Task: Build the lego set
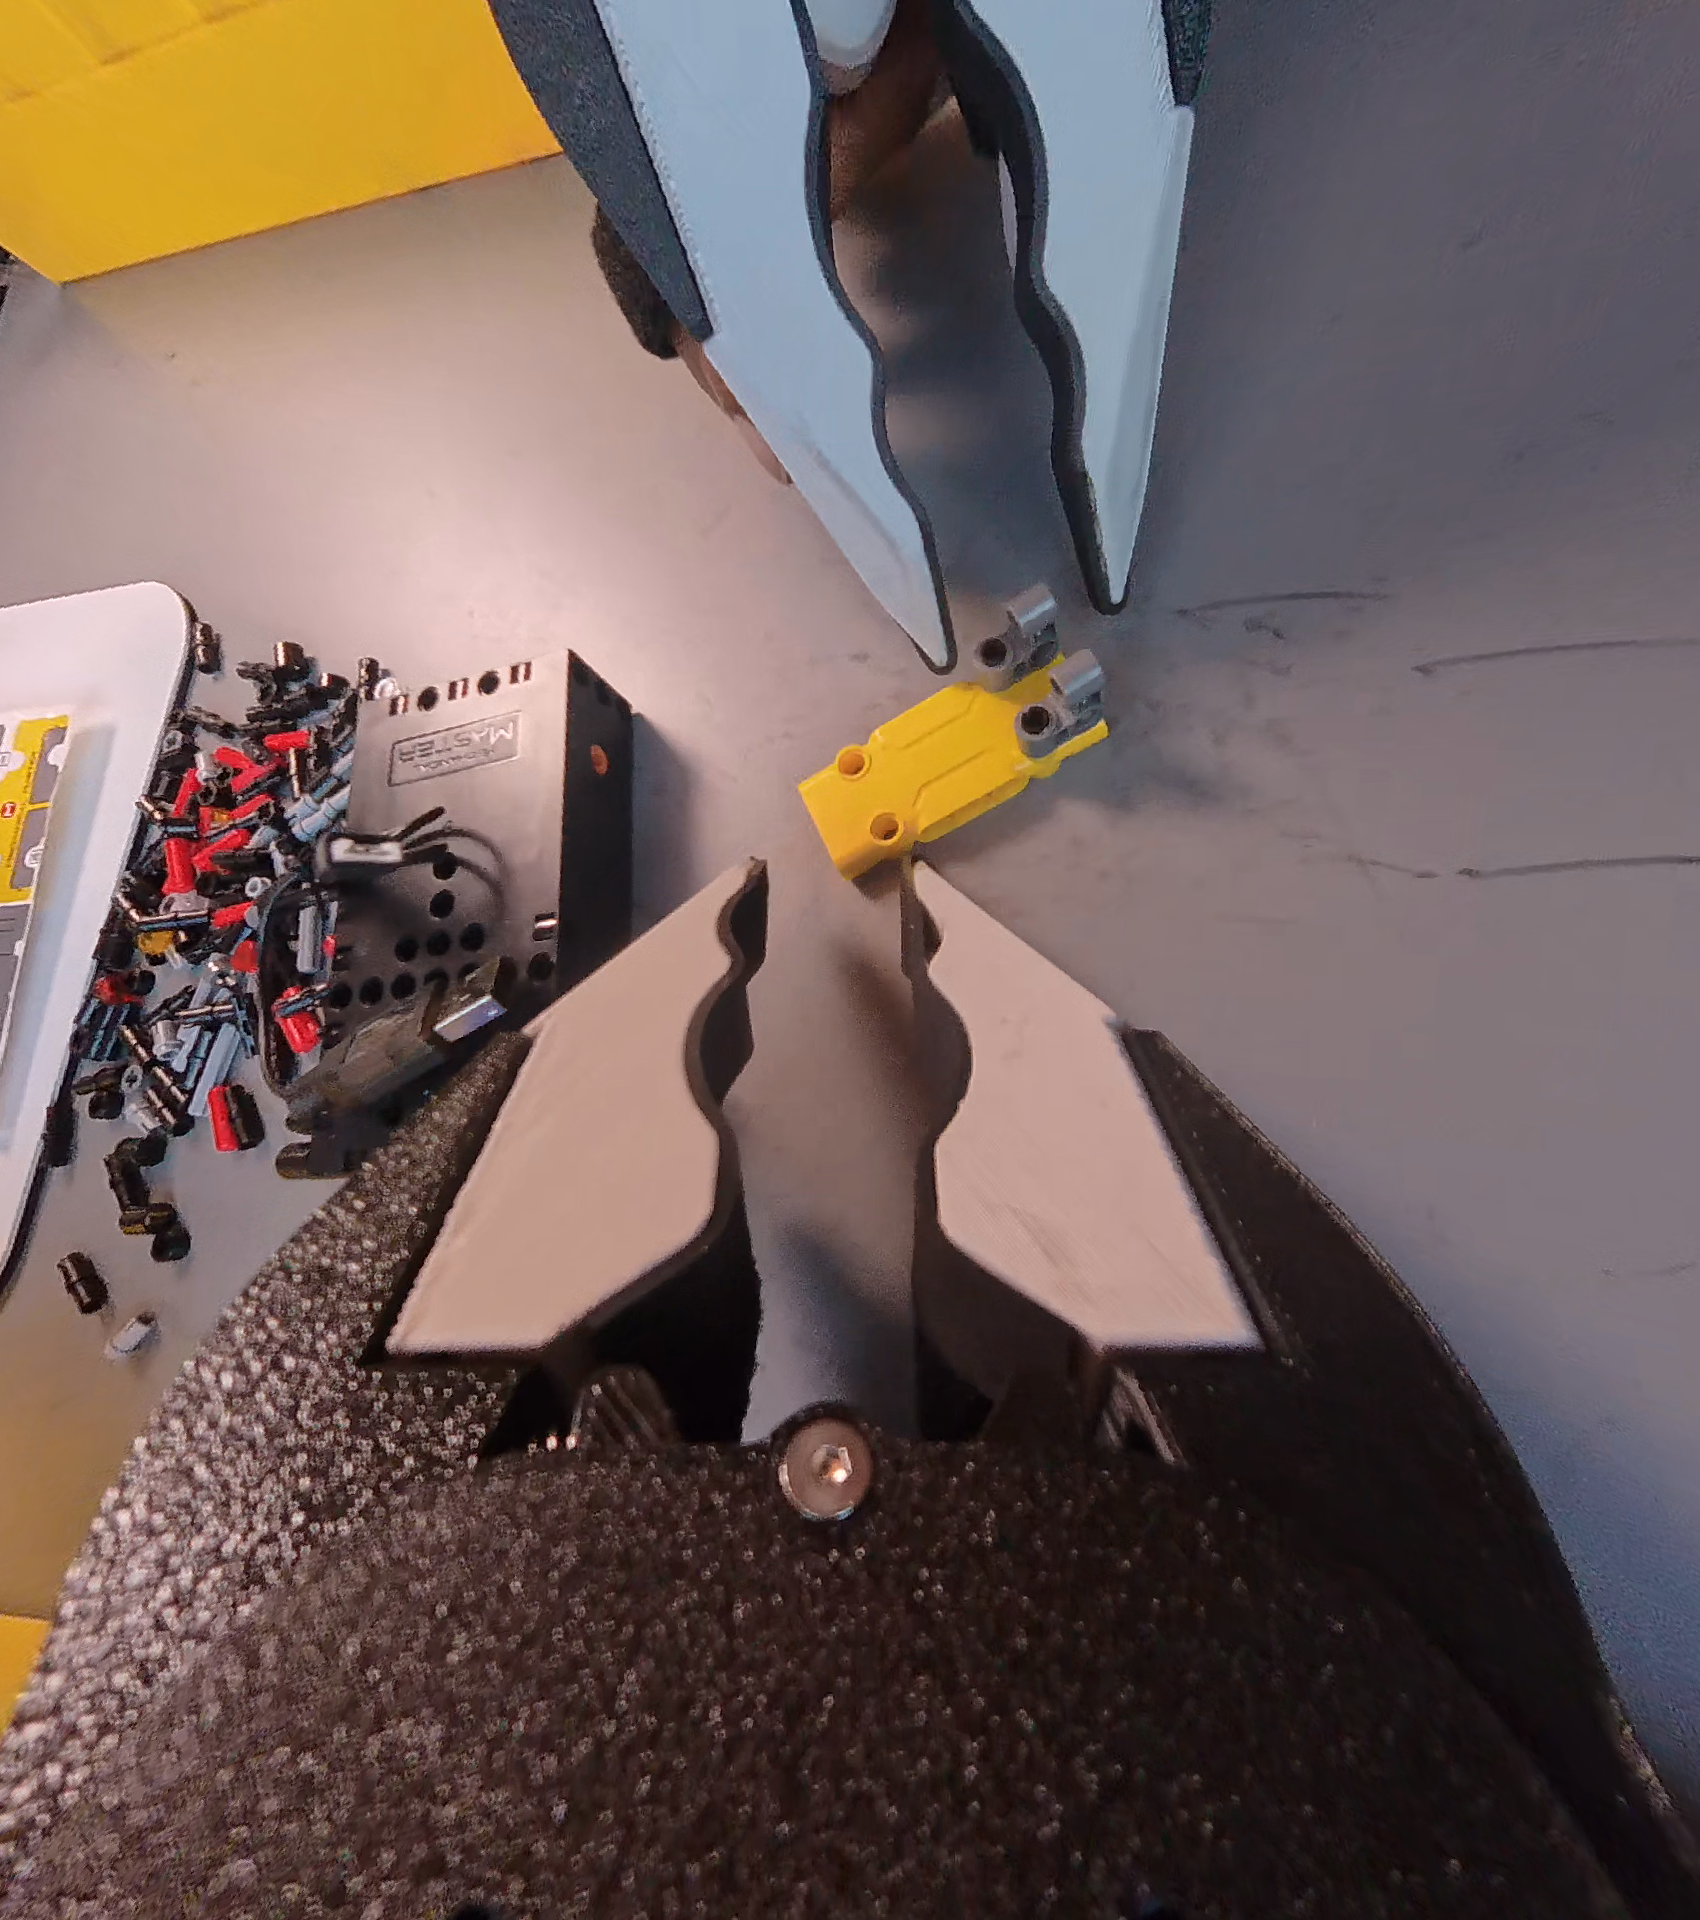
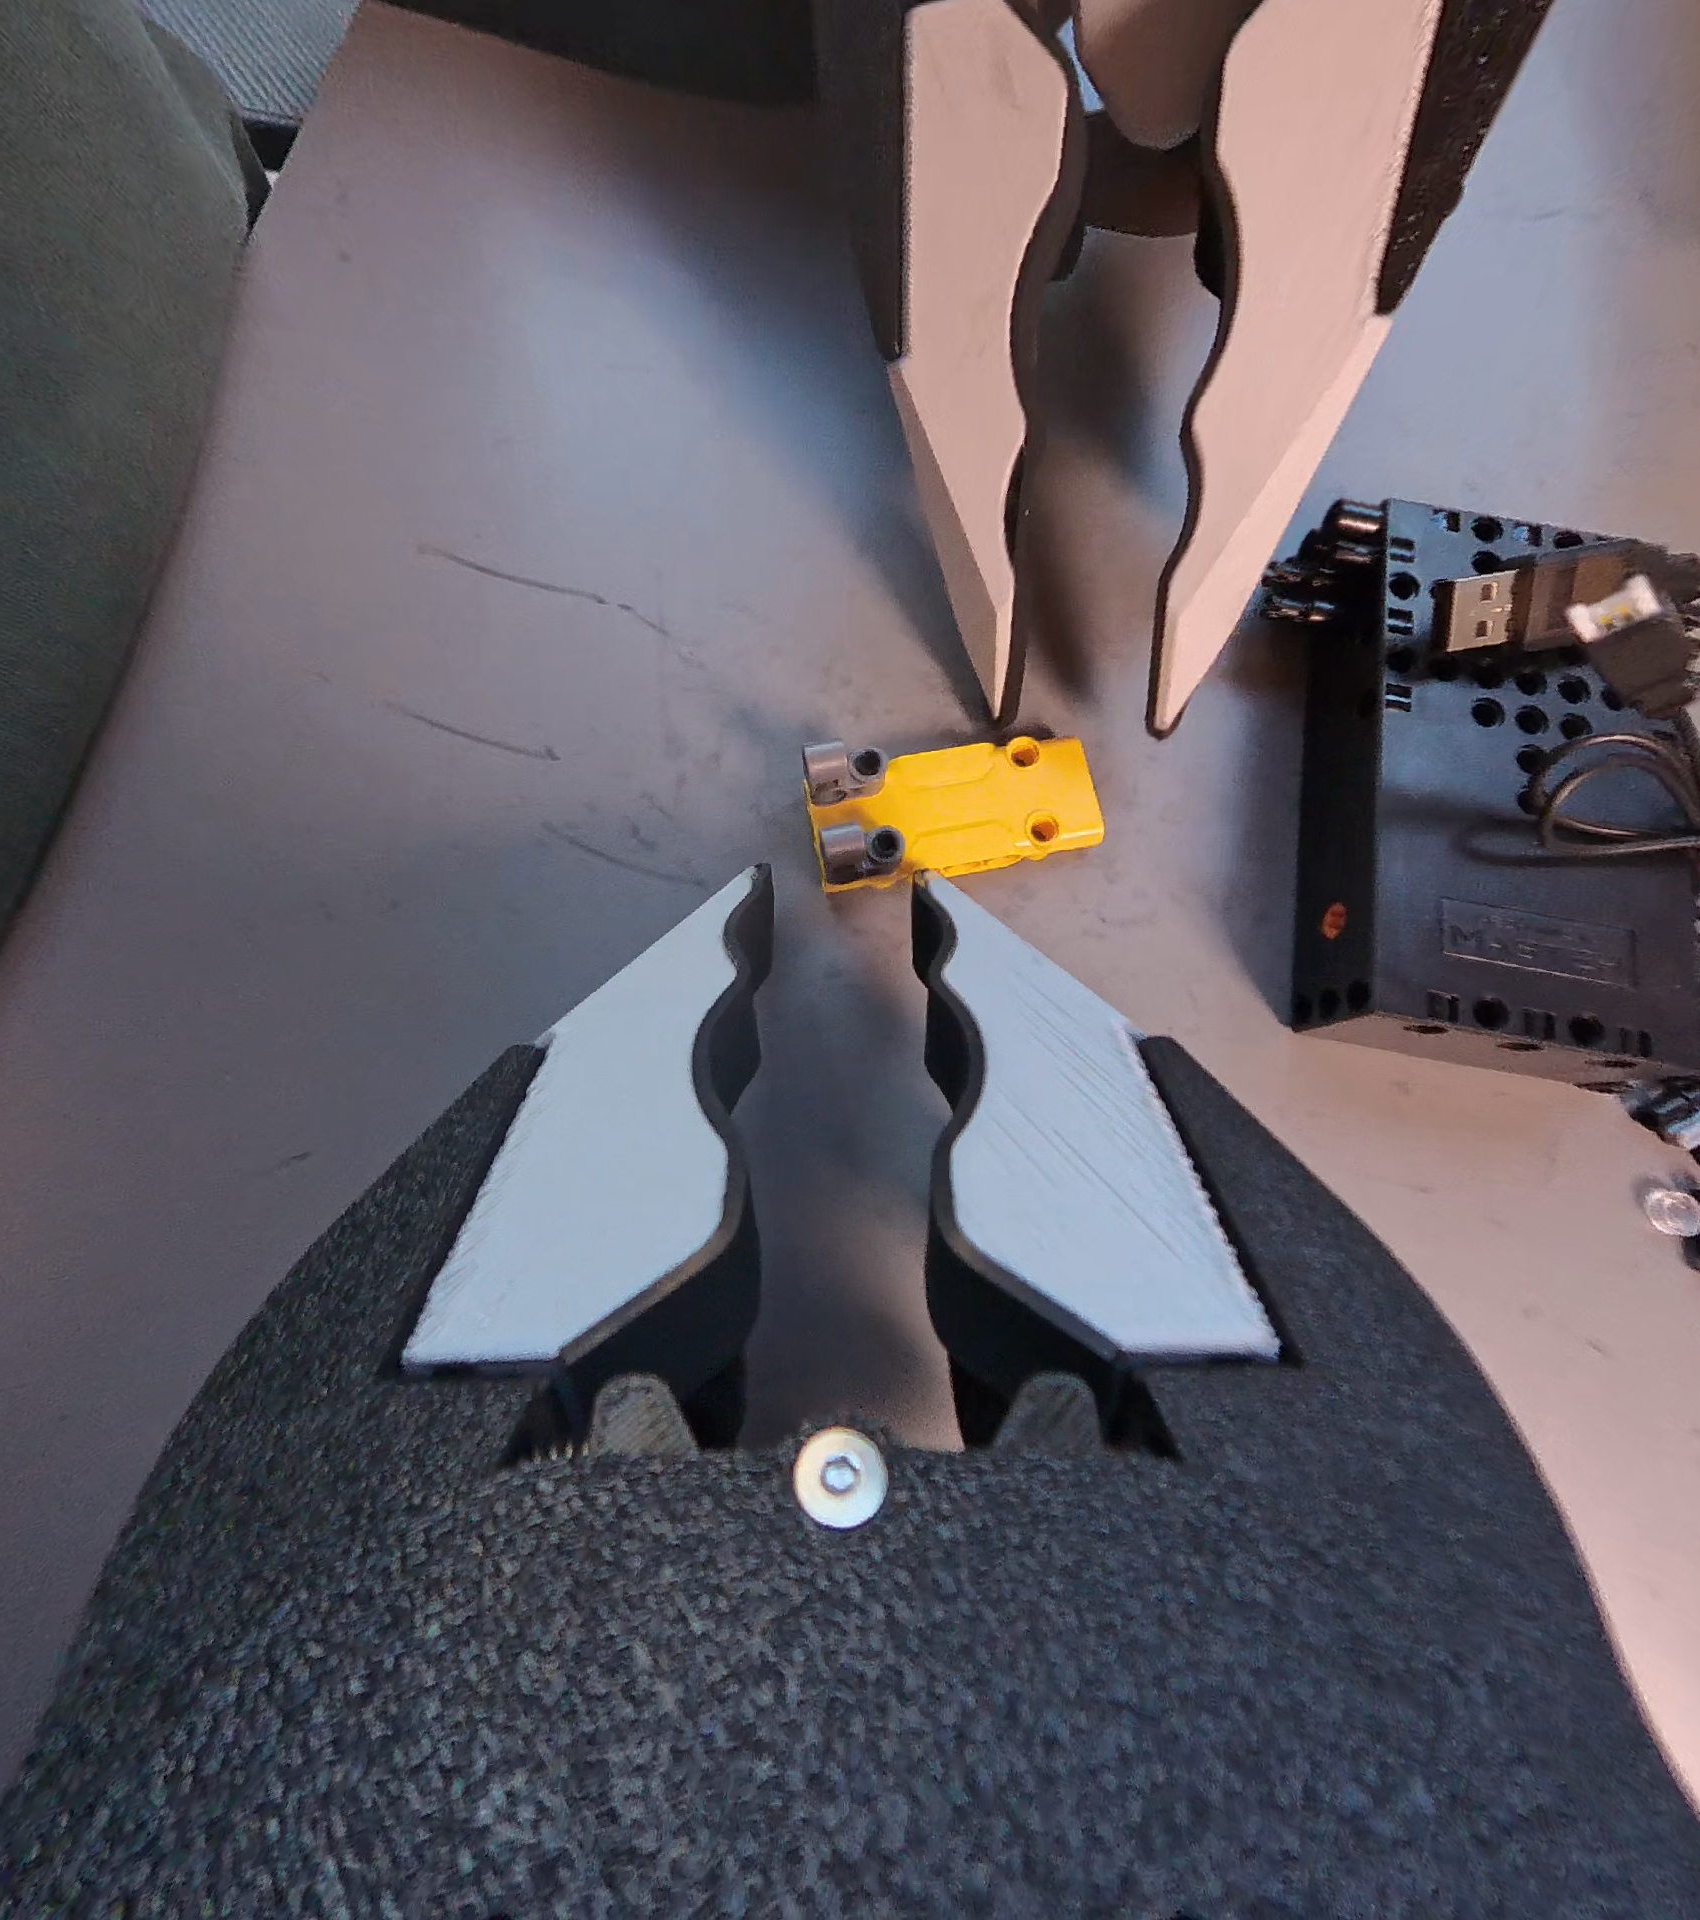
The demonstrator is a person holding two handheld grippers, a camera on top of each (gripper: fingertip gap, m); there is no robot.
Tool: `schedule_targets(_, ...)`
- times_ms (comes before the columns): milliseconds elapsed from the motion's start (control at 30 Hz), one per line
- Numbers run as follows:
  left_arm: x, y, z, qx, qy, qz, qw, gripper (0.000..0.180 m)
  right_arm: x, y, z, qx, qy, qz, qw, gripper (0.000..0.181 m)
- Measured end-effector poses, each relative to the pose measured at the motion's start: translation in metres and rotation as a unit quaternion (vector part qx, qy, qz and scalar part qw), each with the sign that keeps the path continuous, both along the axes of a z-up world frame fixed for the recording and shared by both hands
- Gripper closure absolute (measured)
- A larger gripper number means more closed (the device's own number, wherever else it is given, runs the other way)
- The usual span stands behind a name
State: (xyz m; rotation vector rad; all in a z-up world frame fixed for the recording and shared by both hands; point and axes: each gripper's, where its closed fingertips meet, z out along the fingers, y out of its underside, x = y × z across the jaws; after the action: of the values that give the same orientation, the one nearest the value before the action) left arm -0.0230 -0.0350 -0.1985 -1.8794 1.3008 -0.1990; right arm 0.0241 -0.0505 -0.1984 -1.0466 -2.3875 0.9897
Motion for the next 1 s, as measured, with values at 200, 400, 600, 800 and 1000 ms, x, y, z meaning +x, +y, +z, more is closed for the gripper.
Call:
schedule_targets(200, -0.006, 0.007, 0.044, 0.026, -0.142, 0.041, 0.989, 0.151, -0.007, 0.005, 0.027, -0.058, 0.067, -0.014, 0.996, 0.157)
schedule_targets(400, -0.053, 0.038, 0.1, 0.12, -0.279, 0.175, 0.937, 0.121, -0.036, 0.045, 0.081, -0.106, 0.209, -0.127, 0.964, 0.157)
schedule_targets(600, -0.115, 0.068, 0.146, 0.221, -0.294, 0.286, 0.885, 0.109, -0.068, 0.116, 0.148, -0.048, 0.327, -0.271, 0.904, 0.154)
schedule_targets(800, -0.155, 0.128, 0.22, 0.307, -0.252, 0.339, 0.853, 0.134, -0.092, 0.22, 0.22, 0.071, 0.394, -0.419, 0.815, 0.132)
schedule_targets(1000, -0.165, 0.203, 0.215, 0.264, -0.228, 0.382, 0.856, 0.131, -0.093, 0.312, 0.236, 0.135, 0.397, -0.553, 0.72, 0.096)
